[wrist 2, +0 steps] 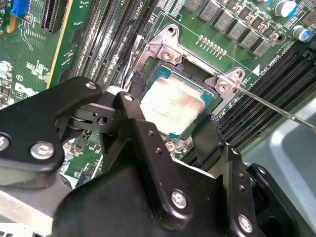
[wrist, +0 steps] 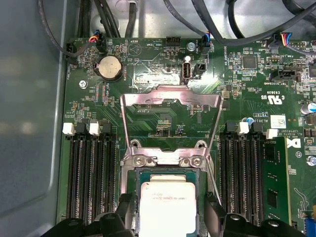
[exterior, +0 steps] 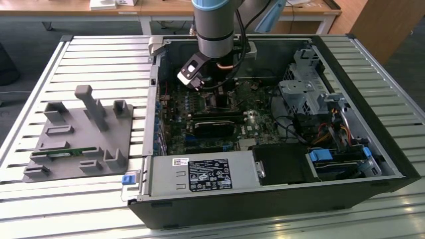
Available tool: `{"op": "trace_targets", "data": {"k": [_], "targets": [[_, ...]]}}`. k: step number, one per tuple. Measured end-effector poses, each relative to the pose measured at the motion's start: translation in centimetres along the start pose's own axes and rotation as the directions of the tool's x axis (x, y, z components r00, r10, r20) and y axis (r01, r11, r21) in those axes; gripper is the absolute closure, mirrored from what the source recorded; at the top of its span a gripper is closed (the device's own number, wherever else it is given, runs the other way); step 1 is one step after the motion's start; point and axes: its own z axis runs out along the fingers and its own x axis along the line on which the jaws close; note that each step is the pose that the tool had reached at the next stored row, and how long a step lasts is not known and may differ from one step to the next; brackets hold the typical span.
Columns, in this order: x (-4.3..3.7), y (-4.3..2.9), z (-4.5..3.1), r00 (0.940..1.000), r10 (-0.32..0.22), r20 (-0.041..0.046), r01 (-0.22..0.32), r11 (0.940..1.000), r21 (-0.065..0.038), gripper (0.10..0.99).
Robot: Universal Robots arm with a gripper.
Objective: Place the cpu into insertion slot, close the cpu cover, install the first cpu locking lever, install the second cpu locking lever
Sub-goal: 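Place the cpu into insertion slot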
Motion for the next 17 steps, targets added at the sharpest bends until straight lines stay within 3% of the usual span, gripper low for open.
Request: {"op": "trace_targets", "data": {"k": [4, 7, 10, 12, 15, 16, 17], "targets": [[0.01, 0.06, -0.5, 1.0, 0.0, 0.0001, 0.0, 1.0, 0.001, 0.427], [0.02, 0.15, -1.04, 1.0, 0.001, 0.0001, -0.001, 1.0, 0.004, 0.561], [0.03, 0.28, -1.56, 1.0, 0.001, 0.0005, -0.001, 0.9999, 0.01, 0.561], [0.04, 0.39, -1.72, 1.0, 0.003, 0.0006, -0.003, 0.9998, 0.018, 0.576], [0.04, 0.61, -1.85, 1.0, 0.004, 0.0011, -0.004, 0.9993, 0.036, 0.761], [0.04, 0.69, -1.89, 1.0, 0.004, 0.0013, -0.004, 0.9991, 0.042, 0.761], [0.05, 0.76, -1.93, 1.0, 0.004, 0.0014, -0.004, 0.9988, 0.048, 0.82]]}}
